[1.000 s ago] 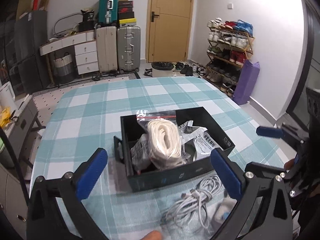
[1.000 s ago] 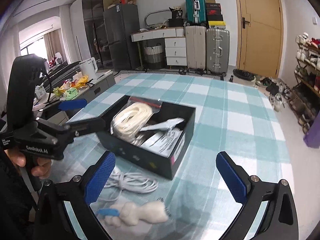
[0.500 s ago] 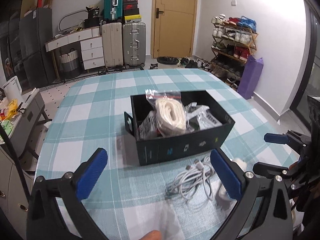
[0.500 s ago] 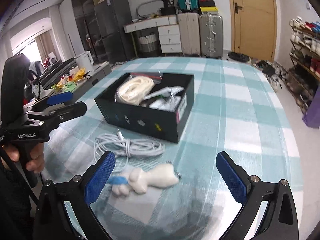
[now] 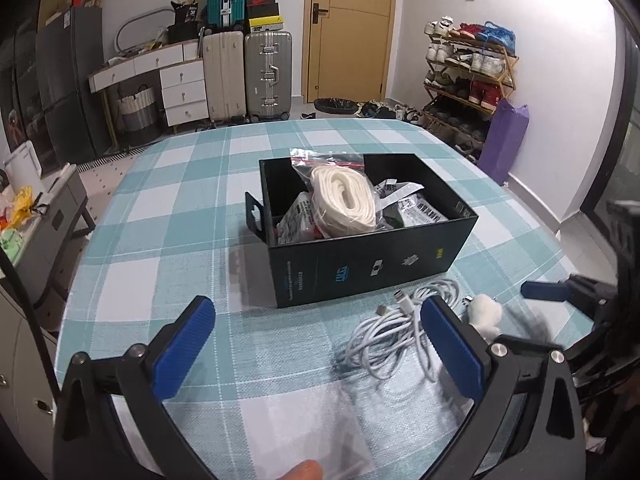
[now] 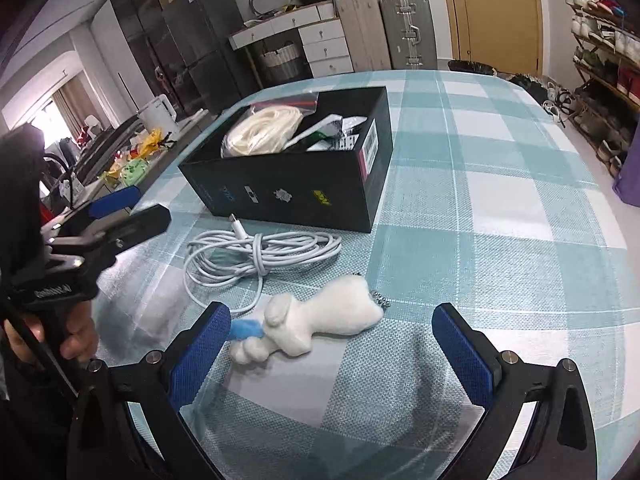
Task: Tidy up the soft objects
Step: 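Move both tools back toward the white cables and plush toy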
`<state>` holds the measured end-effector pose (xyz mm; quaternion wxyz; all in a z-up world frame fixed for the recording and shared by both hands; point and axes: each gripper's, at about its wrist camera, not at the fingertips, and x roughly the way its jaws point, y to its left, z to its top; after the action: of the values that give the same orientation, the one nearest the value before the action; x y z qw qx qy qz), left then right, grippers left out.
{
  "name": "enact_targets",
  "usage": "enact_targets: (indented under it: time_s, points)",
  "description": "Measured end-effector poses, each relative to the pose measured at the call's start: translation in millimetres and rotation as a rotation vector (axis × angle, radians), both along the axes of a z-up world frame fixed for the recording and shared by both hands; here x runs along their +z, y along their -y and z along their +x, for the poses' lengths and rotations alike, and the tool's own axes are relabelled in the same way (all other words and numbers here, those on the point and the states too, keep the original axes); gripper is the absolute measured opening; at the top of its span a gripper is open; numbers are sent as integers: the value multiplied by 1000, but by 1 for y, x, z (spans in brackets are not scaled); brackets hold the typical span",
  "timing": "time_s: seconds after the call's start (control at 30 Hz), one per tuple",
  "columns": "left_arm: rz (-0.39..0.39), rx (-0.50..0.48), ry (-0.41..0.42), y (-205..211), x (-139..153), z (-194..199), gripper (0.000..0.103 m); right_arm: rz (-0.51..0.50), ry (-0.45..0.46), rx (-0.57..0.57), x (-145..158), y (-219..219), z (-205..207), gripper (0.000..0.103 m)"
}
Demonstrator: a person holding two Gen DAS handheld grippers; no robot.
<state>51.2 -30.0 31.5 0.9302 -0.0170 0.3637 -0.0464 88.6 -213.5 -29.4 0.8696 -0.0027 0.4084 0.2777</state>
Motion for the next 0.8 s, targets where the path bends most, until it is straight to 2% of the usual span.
enact_targets:
  time_s: [0.27, 0.37, 0.63, 0.8]
  points:
    - [33, -47, -13, 12, -5, 7, 103, 18, -48, -12, -11, -2, 8, 102]
    - [24, -69, -42, 12, -10, 10, 103, 0, -57, -22, -16, -3, 9, 102]
    - [17, -71, -72, 12, -19, 13, 103, -38, -24, -18, -17, -11, 11, 101]
    - [1, -65, -69, 8, -20, 14, 103, -16, -13, -1, -16, -13, 12, 86]
